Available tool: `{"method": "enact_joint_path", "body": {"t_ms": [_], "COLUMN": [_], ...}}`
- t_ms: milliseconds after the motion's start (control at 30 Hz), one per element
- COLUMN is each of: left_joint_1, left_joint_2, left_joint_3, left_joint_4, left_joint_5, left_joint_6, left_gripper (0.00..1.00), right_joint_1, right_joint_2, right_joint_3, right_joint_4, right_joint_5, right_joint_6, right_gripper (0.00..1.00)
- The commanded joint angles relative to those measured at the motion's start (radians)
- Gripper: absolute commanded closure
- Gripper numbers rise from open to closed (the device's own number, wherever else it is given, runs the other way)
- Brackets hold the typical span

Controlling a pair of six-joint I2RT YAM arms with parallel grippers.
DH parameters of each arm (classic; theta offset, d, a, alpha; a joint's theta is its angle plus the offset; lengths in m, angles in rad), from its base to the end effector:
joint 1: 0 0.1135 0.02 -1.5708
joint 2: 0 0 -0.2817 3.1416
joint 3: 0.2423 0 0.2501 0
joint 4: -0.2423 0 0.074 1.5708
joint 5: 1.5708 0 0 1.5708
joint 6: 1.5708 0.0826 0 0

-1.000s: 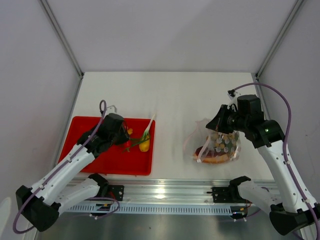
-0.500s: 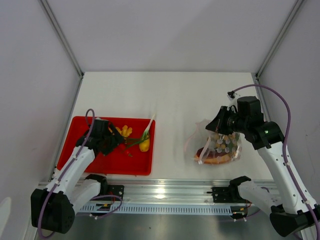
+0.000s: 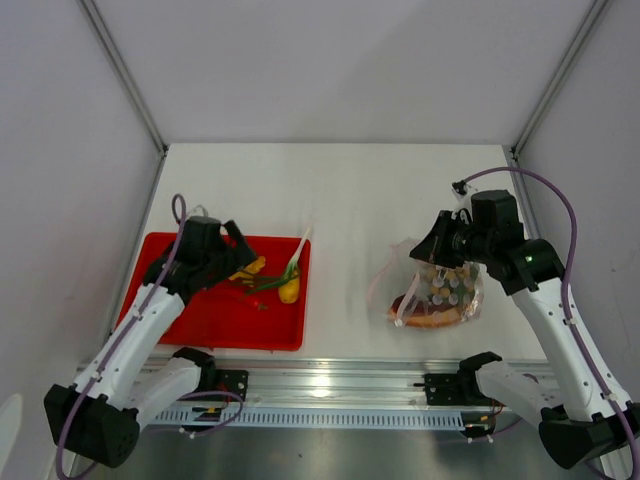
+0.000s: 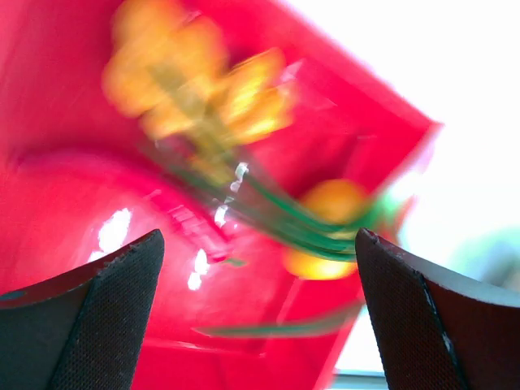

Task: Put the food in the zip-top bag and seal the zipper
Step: Place the fake vegetable in the bin, then pick up the fake vegetable from the bin.

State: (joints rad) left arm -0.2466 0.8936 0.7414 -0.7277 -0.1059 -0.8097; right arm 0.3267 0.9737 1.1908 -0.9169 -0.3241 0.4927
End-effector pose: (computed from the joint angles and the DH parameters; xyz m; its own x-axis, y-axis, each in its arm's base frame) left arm 0.1884 -0.0384 0.2352 -0.6439 -0.5804 -0.4985 -0.4188 0.8127 -0.4052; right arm 0.1831 0.0898 0.3593 -0.7905 0.2056 -0.5770 -0.1828 0.8199 0.5426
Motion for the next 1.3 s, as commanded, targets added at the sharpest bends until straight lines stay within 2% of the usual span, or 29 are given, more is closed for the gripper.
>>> {"method": "enact_joint_path", "body": {"t_ms": [0, 100, 267, 300, 400, 533, 600, 800, 1267], "left_joint_1": [-0.124, -0.183, -0.232, -0.233, -0.24, -0.252, -0.267, -0.304, -0.304], "left_joint_2": [0.1, 0.188, 0.377, 0.41, 0.522, 0.634, 0.68, 0.758, 0.901], "left_joint_3": [0.243, 0.362, 0.467, 0.476, 0.523, 0.578, 0.604, 0.657, 0.704], "left_joint_4": [0.031, 0.07, 0.171, 0.184, 0.212, 0.205, 0.2, 0.212, 0.197], "left_joint_5": [-0.084, -0.011, 0.098, 0.173, 0.195, 0.175, 0.161, 0.077, 0.069], "left_joint_6": [0.166, 0.25, 0.372, 0.394, 0.435, 0.452, 0.458, 0.494, 0.5], "left_gripper": [0.02, 0.03, 0.07, 0.09, 0.16, 0.37, 0.39, 0.39, 0.4], "right_joint_1": [0.0, -0.002, -0.002, -0.002, 0.0, -0.002, -0.002, -0.002, -0.002], "right_joint_2": [0.013, 0.017, 0.019, 0.02, 0.019, 0.017, 0.019, 0.025, 0.017], "right_joint_3": [0.016, 0.015, 0.003, 0.0, 0.003, 0.004, 0.003, -0.007, -0.007], "right_joint_4": [0.038, 0.042, 0.044, 0.044, 0.039, 0.035, 0.033, 0.041, 0.035], "right_joint_5": [-0.015, -0.012, -0.012, -0.012, -0.009, 0.0, 0.0, -0.007, -0.007], "right_joint_6": [-0.016, -0.016, -0.016, -0.017, -0.023, -0.029, -0.034, -0.031, -0.034], "right_gripper": [1.0, 1.0, 1.0, 1.0, 1.0, 1.0, 1.0, 1.0, 1.0]}}
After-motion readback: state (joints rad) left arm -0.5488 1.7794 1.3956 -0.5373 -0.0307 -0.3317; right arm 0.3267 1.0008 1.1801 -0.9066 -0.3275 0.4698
